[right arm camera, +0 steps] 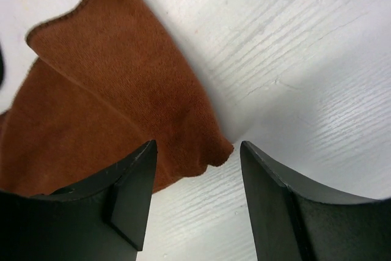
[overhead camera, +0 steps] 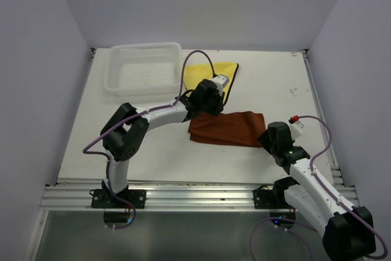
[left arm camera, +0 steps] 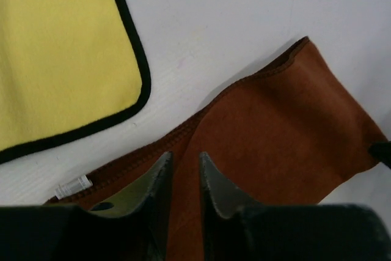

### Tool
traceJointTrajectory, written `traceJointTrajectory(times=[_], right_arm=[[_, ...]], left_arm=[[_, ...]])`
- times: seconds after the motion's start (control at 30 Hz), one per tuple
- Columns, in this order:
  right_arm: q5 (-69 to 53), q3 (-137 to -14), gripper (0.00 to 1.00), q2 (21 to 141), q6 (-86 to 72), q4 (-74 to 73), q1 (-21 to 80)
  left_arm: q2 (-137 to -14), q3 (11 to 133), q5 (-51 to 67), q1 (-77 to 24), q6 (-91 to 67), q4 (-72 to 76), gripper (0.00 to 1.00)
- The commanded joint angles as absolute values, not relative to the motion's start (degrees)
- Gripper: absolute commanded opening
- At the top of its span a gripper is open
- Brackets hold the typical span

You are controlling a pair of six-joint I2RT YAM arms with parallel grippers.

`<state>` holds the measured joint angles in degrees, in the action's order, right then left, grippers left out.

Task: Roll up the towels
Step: Roll the towel

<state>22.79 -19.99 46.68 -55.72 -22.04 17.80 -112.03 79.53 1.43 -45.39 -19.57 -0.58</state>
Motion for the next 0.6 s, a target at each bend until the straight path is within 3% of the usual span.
traceJointTrajectory(times=[0.0, 0.2, 0.33, 0.57], right_arm=[[19.7, -23.6, 0.61, 43.5, -56.8, -23.2, 13.9], [11.4, -25.7, 0.51, 49.0, -51.7, -17.5, 5.5], [4.1, -29.7, 0.51, 58.3, -46.4, -13.6, 3.1], [0.4, -35.1, 0.51, 68.6, -41.4, -9.5, 2.8]], left_arm=[[-111.9, 75.5, 1.8, -45.0, -18.6, 2.8, 0.23], [-113.1, 72.9, -1.9, -44.4, -19.3, 2.3, 0.15], [-111.6, 68.5, -5.8, -43.0, -23.0, 0.4, 0.04], [-104.2, 55.4, -12.8, -41.9, -27.2, 1.3, 0.00]])
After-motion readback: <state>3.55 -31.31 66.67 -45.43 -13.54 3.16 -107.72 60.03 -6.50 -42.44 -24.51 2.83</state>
